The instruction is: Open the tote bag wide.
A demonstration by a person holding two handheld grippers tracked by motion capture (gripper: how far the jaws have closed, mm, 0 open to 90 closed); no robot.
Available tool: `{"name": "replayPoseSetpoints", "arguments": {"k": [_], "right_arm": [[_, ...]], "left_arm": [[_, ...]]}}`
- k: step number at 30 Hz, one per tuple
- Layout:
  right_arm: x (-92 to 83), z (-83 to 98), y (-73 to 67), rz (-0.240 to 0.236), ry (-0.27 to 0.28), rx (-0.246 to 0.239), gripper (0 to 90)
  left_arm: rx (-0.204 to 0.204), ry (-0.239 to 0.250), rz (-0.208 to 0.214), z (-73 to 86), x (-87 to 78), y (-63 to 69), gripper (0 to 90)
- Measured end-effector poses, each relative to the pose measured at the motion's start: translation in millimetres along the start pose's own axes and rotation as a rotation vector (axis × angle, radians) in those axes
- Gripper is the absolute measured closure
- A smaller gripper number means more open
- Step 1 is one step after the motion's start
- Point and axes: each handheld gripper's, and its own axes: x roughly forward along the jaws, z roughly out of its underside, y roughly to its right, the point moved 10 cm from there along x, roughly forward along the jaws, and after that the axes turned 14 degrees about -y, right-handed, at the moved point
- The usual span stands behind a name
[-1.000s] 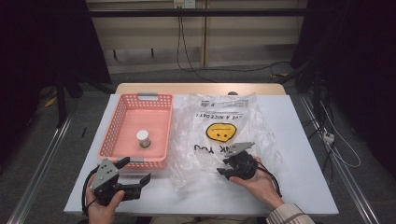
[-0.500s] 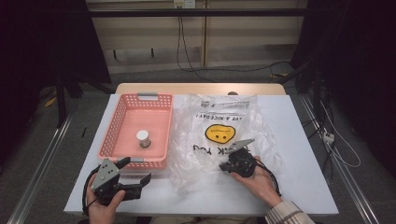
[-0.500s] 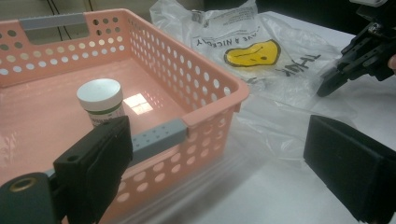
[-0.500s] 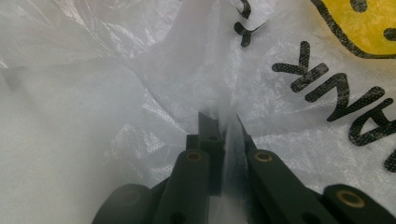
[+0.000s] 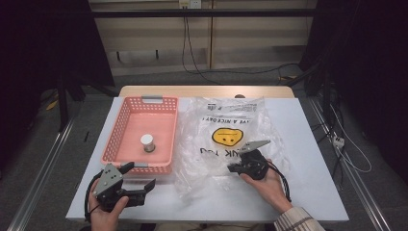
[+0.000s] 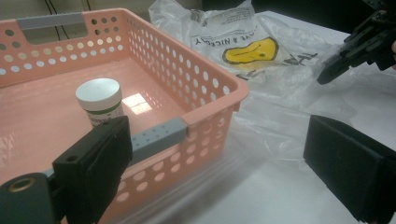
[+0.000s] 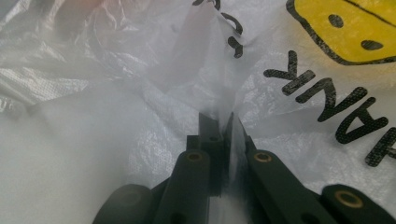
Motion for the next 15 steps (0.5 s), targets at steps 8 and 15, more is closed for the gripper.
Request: {"name": "replayPoseSetpoints", "arguments": {"k": [8, 15], "right_arm": [[-12.4, -8.1, 2.3, 0.017, 0.062, 0.0, 90.0], [-26.8, -20.8, 0.8, 0.026, 0.115, -0.022, 90.0]], "left_arm": [[-0.001, -0.001, -0.001, 0.3, 0.1, -0.2, 7.6], [-0.011, -0.002, -0.003, 0.6, 0.9, -2.3, 7.6]]}}
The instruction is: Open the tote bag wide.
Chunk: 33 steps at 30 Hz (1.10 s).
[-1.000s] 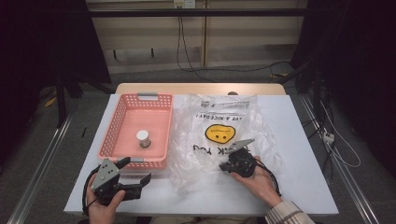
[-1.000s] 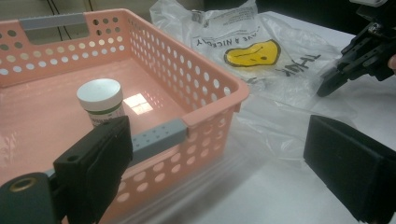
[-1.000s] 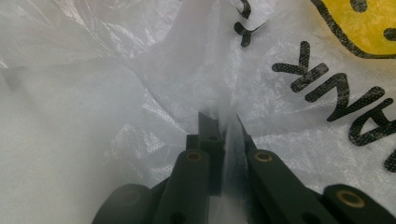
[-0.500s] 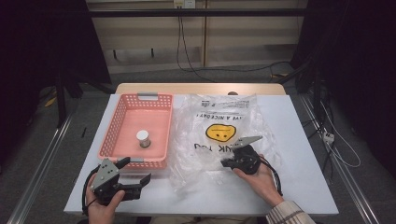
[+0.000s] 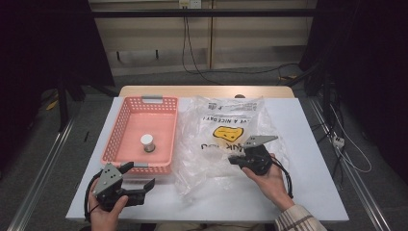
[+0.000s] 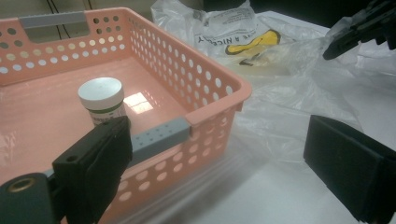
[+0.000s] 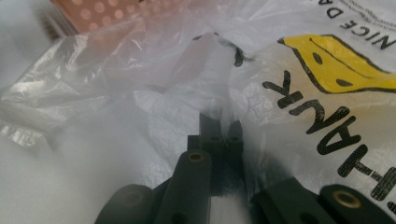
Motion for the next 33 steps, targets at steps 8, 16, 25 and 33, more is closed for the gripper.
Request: {"name": "replayPoseSetpoints", "arguments": {"k": [8, 16, 25, 33], "right_arm": [[-13.7, -21.4, -2.3, -0.028, 0.075, -0.029, 90.0], [-25.8, -36.6, -3.0, -0.022, 0.125, -0.038, 90.0], [-42.9, -57.5, -0.8, -0.002, 0.176, -0.054, 90.0], [-57.0, -75.2, 4.6, 0.017, 0.229, -0.058, 90.0]], "left_arm": [[0.002, -0.003, -0.001, 0.5, 0.5, -0.7, 7.6], [-0.003, 0.001, 0.004, 0.1, 0.1, 0.1, 7.6], [-0.003, 0.001, 0.004, 0.4, -0.2, -0.7, 7.6], [-0.003, 0.0, 0.002, 0.7, -0.3, -1.3, 7.5]]}}
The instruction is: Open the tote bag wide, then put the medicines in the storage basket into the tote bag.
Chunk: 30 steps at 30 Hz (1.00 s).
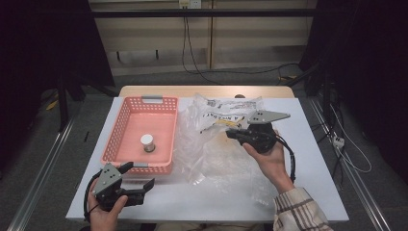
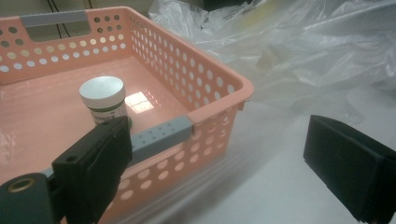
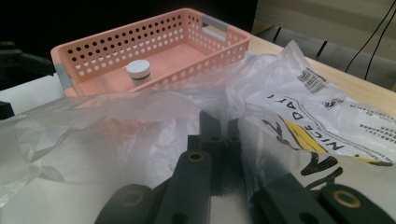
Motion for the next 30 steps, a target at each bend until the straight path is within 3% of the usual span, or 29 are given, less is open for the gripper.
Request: {"name": "replayPoseSetpoints", "arguments": {"k": [10, 15, 30], "right_arm": [[-6.4, -16.7, 9.0, 0.001, 0.061, 0.023, 90.0], [-10.0, -20.7, 10.3, 0.012, 0.083, 0.009, 90.0], [-10.8, -16.6, 13.0, -0.016, 0.086, 0.025, 90.0]], "left_arm": [[-0.011, 0.002, 0.004, 1.8, -2.5, -2.1, 7.5], [-0.008, 0.007, 0.006, 0.2, -2.9, -3.7, 7.5], [-0.003, -0.047, 0.054, 0.6, 1.2, -2.3, 6.2]]}}
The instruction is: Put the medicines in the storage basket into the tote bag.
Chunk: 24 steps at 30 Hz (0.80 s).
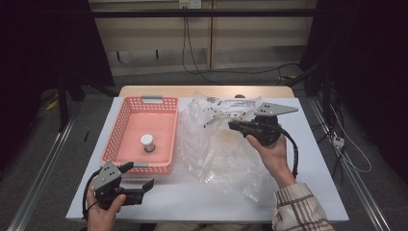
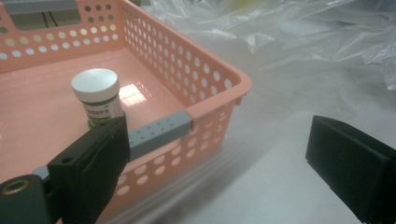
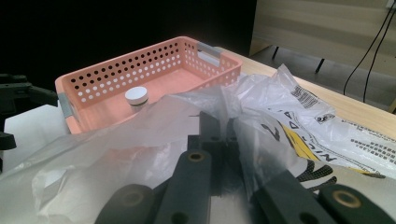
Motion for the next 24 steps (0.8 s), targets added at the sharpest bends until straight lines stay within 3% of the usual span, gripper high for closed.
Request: {"name": "replayPoseSetpoints", "arguments": {"k": [5, 8, 12, 15, 17, 20, 22, 24], "right_arm": [[-0.7, 0.5, -1.0, -0.007, 0.001, 0.003, 90.0], [-0.4, 0.9, -2.5, -0.011, -0.002, -0.004, 90.0], [-0.4, 2.1, -4.8, -0.023, -0.002, -0.004, 90.0], [1.0, 3.2, -6.5, -0.031, -0.007, -0.006, 90.0], [2.8, 3.8, -6.6, -0.033, -0.01, -0.004, 90.0], [4.2, 4.0, -7.2, -0.038, -0.011, -0.005, 90.0], [4.5, 3.9, -7.2, -0.041, -0.01, -0.005, 90.0], [4.5, 4.1, -6.8, -0.043, -0.011, -0.002, 90.0]], "left_arm": [[-0.004, -0.007, -0.015, -7.2, -4.0, -4.5, 6.5], [-0.011, -0.025, 0.013, -14.3, -7.2, -4.3, 7.8], [0.025, -0.055, 0.01, -21.6, -6.7, -8.2, 9.0], [0.03, -0.092, 0.047, -25.7, -3.2, -11.1, 9.5], [0.052, -0.085, 0.068, -32.4, -2.1, -15.1, 10.2], [0.051, -0.078, 0.052, -40.9, 1.0, -25.4, 11.1], [0.083, -0.116, 0.056, -43.8, 5.5, -28.9, 11.2], [0.101, -0.167, 0.088, -44.7, 11.8, -30.6, 11.2]]}}
